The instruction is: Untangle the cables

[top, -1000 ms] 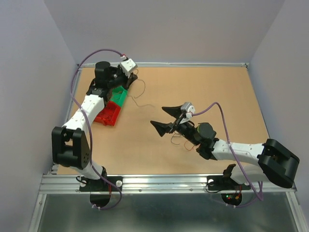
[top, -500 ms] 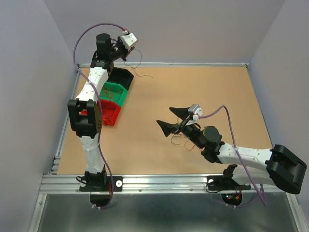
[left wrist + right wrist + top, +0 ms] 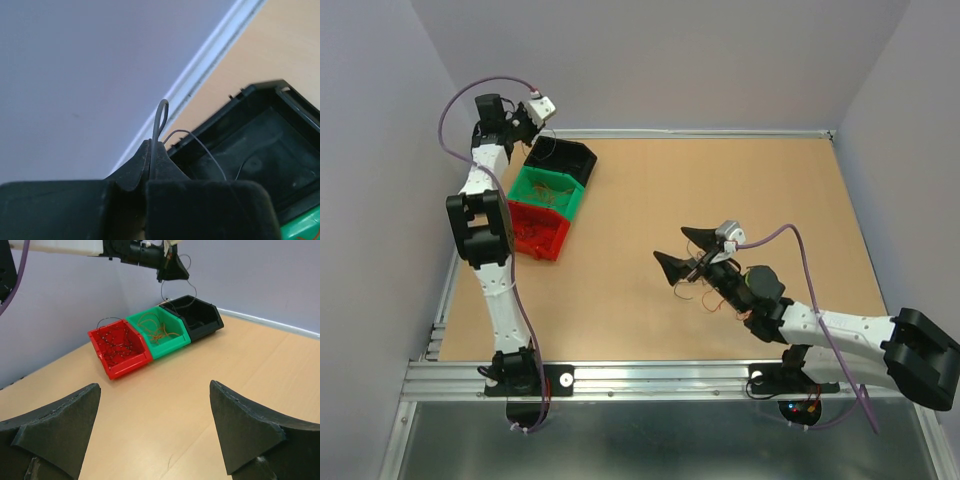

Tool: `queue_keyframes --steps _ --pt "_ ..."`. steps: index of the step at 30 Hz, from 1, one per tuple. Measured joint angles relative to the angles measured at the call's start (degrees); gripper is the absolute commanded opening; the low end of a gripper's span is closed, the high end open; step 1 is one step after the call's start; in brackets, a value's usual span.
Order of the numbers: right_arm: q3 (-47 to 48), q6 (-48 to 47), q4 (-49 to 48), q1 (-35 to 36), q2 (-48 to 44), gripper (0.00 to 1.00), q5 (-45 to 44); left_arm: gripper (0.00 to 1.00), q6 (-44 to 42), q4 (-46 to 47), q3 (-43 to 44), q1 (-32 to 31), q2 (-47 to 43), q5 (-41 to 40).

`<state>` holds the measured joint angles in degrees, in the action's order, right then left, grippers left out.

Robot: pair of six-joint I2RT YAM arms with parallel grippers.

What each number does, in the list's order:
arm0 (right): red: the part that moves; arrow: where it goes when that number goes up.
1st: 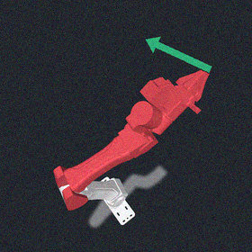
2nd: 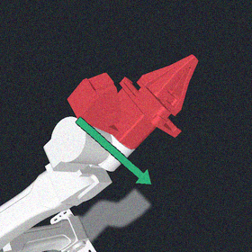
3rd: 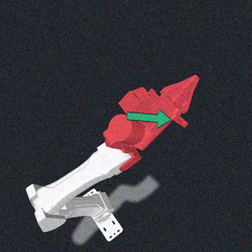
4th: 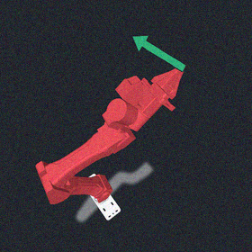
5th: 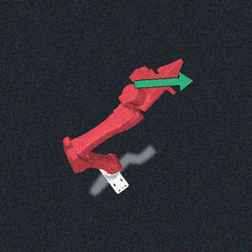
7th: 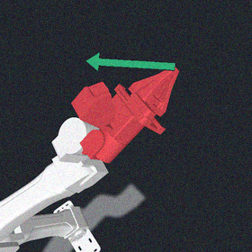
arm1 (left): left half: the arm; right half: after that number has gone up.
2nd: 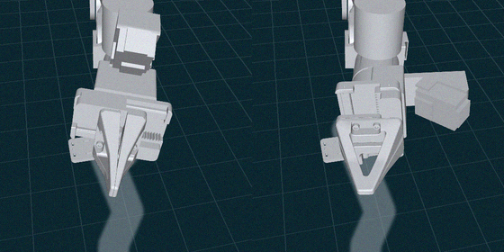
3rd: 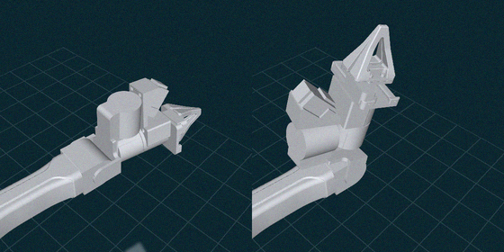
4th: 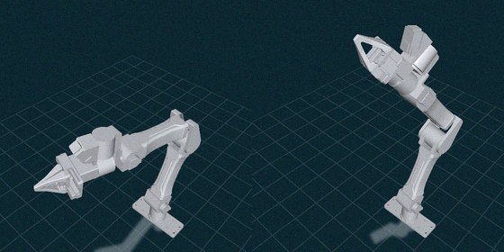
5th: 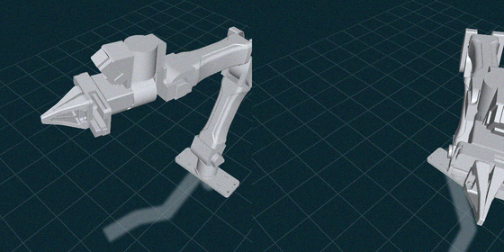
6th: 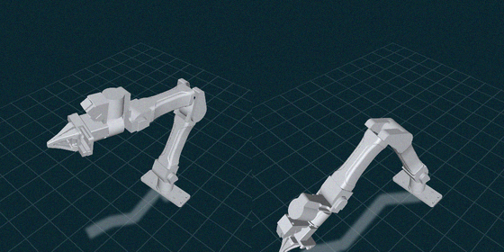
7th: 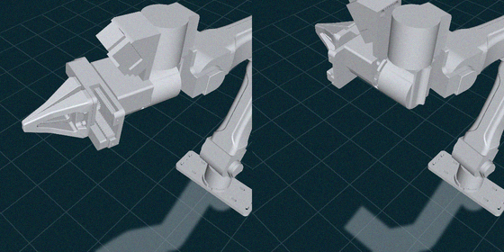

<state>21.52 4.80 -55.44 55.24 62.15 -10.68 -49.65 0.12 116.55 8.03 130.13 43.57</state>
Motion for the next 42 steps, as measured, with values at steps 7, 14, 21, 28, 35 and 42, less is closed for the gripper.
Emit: queue_keyframes --steps 7,14,21,28,35,42 --pt "-1.2 0.6 1.0 0.0 -1.8 0.95 0.0 0.0 -12.2 -10.3 -2.2 -2.9 1.2 -0.1" --pt "-2.4 1.2 1.4 0.0 -1.8 0.95 0.0 0.0 -22.1 -22.3 1.2 -6.6 2.9 -6.7" --pt "-2.9 1.7 1.5 0.0 -1.7 0.95 0.0 0.0 -28.4 -36.6 16.9 -8.6 12.6 -16.2" --pt "-3.6 2.5 1.6 0.0 -0.9 0.95 0.0 0.0 -36.4 -48.4 16.9 -8.4 12.6 -21.5" --pt "-3.6 3.2 1.6 0.0 0.7 0.94 0.6 0.03 -39.2 -55.2 6.7 -9.2 8.2 -22.9" --pt "-3.6 4.0 1.6 0.0 1.6 0.94 1.7 0.23 -35.3 -57.0 1.4 -11.7 0.9 -23.1"
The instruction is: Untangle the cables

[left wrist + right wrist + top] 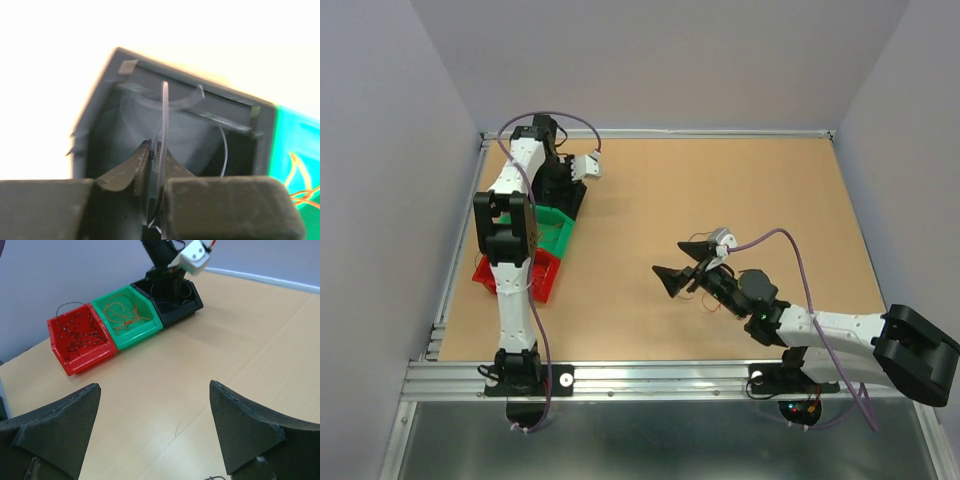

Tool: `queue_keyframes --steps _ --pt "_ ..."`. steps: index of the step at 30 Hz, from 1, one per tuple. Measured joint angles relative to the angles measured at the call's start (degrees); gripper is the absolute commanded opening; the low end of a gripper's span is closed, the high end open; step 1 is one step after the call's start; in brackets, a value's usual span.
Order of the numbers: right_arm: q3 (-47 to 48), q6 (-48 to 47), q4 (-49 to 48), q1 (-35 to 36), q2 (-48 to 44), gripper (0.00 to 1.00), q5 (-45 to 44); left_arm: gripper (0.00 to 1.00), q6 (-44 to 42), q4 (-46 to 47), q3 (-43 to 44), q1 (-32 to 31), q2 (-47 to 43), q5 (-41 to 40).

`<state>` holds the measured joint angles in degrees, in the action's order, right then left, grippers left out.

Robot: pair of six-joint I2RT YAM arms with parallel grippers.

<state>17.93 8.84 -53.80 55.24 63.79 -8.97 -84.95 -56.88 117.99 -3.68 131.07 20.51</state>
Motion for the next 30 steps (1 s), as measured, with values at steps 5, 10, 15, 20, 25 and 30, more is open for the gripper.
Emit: queue_keyframes --steps 5,10,15,20,25,30 --pt "0.0 0.6 0.2 0.0 0.9 0.94 0.4 0.32 3.6 1.0 4.5 0.8 -0.9 -0.9" --pt "0.0 1.3 0.3 0.0 2.4 0.94 0.4 0.32 4.3 2.3 2.1 2.8 -3.3 -2.7" --pt "0.0 1.7 0.5 0.0 2.9 0.94 0.4 0.32 4.5 2.7 1.6 4.8 -3.3 -4.4" --pt "0.0 1.9 0.7 0.0 3.1 0.97 -2.3 0.14 4.4 4.3 0.5 5.7 -3.6 -4.6" --pt "0.0 2.5 2.3 0.0 3.1 0.98 -9.3 0.05 4.0 5.6 -2.3 5.5 -3.7 -4.9" --pt "0.3 3.6 7.7 0.0 3.8 1.0 -18.9 0.12 4.3 7.8 -2.6 5.3 -2.7 -6.4"
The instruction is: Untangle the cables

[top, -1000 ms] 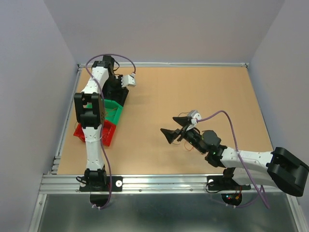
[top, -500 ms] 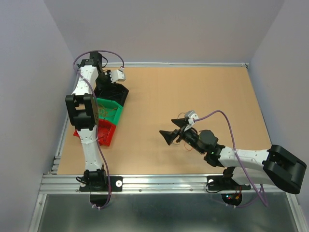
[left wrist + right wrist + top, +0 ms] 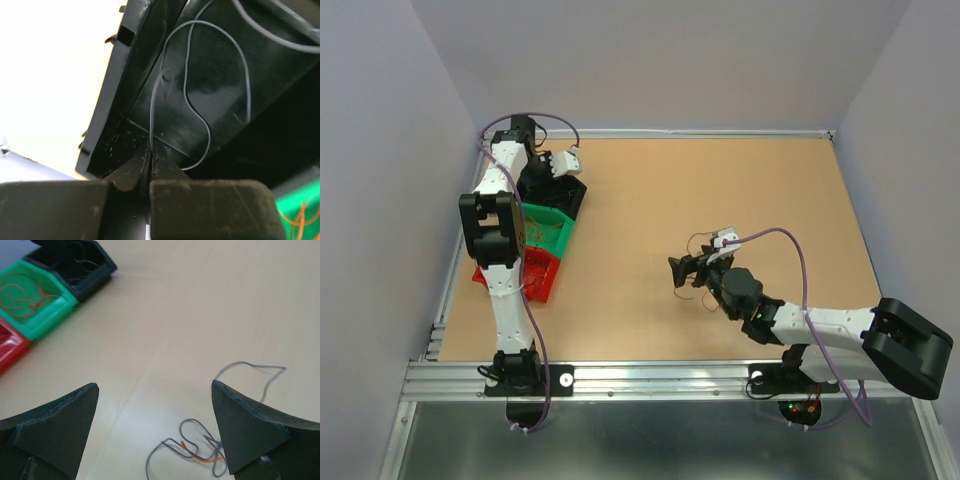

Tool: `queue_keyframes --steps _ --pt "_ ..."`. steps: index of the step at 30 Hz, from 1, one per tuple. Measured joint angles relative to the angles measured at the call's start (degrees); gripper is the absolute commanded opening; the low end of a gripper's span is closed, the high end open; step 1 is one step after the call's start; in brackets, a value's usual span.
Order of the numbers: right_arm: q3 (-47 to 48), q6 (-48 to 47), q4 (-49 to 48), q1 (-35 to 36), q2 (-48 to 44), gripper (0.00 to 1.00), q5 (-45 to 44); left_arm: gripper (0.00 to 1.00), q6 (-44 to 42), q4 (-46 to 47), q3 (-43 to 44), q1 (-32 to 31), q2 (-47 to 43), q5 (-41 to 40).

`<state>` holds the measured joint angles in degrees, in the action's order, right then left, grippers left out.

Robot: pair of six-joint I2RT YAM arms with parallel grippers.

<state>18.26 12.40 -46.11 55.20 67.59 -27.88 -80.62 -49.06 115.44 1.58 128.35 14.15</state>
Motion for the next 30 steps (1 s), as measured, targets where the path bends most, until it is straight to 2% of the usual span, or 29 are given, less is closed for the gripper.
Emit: queue_keyframes --steps 5,6,8,10,11,12,14,15,16,21,23,24,27,28,30 --pt "0.0 3.6 9.6 -1.2 -0.5 1.0 -7.8 0.32 1.2 1.6 0.0 0.0 2.6 -0.8" --pt "0.0 3.9 10.5 -1.4 -0.7 1.0 -8.4 0.32 1.6 2.1 -0.2 0.1 2.6 -0.7" --pt "0.0 5.6 13.7 -2.8 -1.2 0.99 -10.5 0.49 2.1 4.0 -0.8 0.2 2.2 -0.4" --pt "0.0 7.3 16.5 -4.3 -1.4 0.95 -11.4 0.75 2.6 5.5 -1.7 0.3 1.0 0.6" --pt "0.0 8.3 18.0 -5.3 -1.6 0.93 -11.5 0.77 3.1 5.4 -1.9 0.3 0.4 0.9" --pt "0.0 9.0 19.0 -5.9 -1.7 0.86 -11.4 0.9 3.5 5.7 -2.3 0.3 -0.8 1.6" --pt "0.0 10.1 20.5 -7.0 -2.1 0.77 -11.1 0.89 3.8 6.3 -2.3 0.4 -3.1 2.7" --pt "0.0 10.8 21.3 -7.6 -2.3 0.68 -10.6 0.89 3.9 6.6 -2.3 0.4 -4.0 3.2" --pt "0.0 11.2 21.6 -7.8 -2.3 0.66 -10.1 0.9 4.2 6.8 -2.3 0.4 -5.4 3.6" --pt "0.3 13.0 23.3 -8.4 -1.4 0.68 -5.8 0.9 4.9 8.1 -4.6 0.4 -12.1 5.3" --pt "1.6 13.5 23.8 -8.4 1.1 0.68 -4.0 0.99 5.3 9.5 -8.3 0.4 -16.2 6.2" --pt "2.0 13.7 24.0 -8.4 2.0 0.54 -3.3 0.99 5.6 10.0 -10.3 0.4 -18.4 7.0" --pt "3.5 14.4 24.4 -8.4 5.1 0.23 -1.8 0.99 6.4 11.1 -15.4 0.4 -22.8 9.3" --pt "4.1 14.5 24.7 -8.4 6.5 0.09 -1.1 0.99 7.1 12.5 -18.5 0.4 -25.4 10.4" --pt "4.8 14.9 24.9 -8.4 7.8 0.01 0.3 0.99 8.7 14.2 -22.3 0.4 -28.2 12.4"
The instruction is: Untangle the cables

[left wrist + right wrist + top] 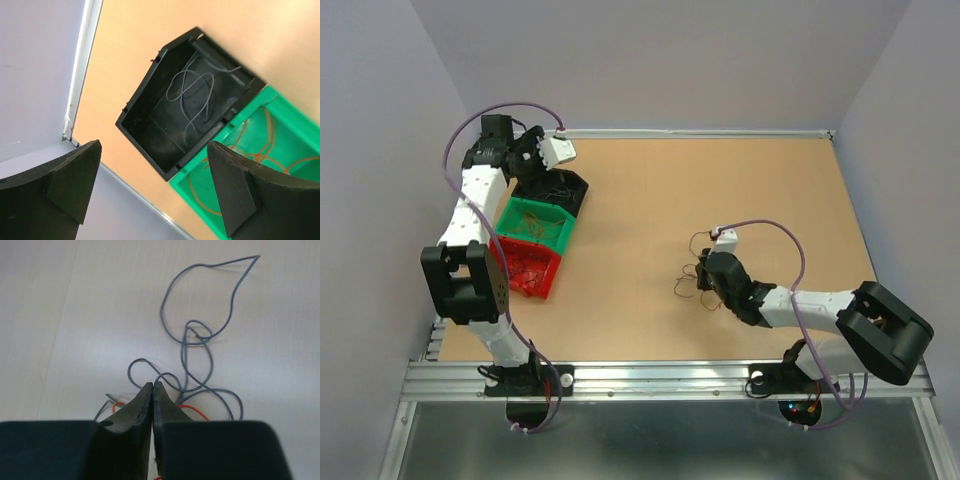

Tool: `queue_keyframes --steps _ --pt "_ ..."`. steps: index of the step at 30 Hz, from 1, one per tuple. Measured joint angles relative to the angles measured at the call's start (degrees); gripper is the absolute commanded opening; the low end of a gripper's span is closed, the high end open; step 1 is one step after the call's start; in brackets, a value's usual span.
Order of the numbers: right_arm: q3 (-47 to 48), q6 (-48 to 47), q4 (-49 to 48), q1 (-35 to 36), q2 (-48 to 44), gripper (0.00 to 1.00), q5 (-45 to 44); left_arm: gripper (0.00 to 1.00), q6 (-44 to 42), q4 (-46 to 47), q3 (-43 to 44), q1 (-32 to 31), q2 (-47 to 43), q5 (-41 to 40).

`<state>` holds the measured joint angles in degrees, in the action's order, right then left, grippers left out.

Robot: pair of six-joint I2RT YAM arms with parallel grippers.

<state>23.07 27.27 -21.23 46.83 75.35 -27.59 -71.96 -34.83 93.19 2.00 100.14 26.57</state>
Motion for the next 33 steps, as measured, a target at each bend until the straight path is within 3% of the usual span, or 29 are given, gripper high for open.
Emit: queue_keyframes --steps 8,12,13,16,20,27,33 --pt "8.0 -3.9 0.2 0.0 1.2 0.01 8.6 0.99 17.6 23.0 -20.5 -0.8 -18.3 6.9" --pt "14.5 -6.7 -0.3 0.0 1.2 0.01 13.7 0.98 26.7 37.0 -30.9 -6.0 -25.7 11.3" --pt "15.8 -7.2 -0.3 0.0 1.1 0.01 15.0 0.93 28.8 40.6 -34.1 -8.3 -27.2 12.4" --pt "18.5 -8.7 -0.2 0.0 0.2 0.01 19.1 0.94 36.6 51.5 -43.1 -14.2 -29.1 15.5" --pt "21.7 -10.0 -0.7 0.0 -1.1 0.0 24.3 0.95 47.6 67.2 -54.3 -15.4 -29.8 19.2" --pt "28.2 -11.5 -1.5 0.0 -1.0 0.01 32.3 0.96 58.9 82.4 -57.9 -15.3 -29.8 27.1" --pt "31.2 -12.1 -1.8 0.0 1.1 0.0 37.4 0.95 62.5 87.5 -57.9 -15.5 -27.1 33.4"
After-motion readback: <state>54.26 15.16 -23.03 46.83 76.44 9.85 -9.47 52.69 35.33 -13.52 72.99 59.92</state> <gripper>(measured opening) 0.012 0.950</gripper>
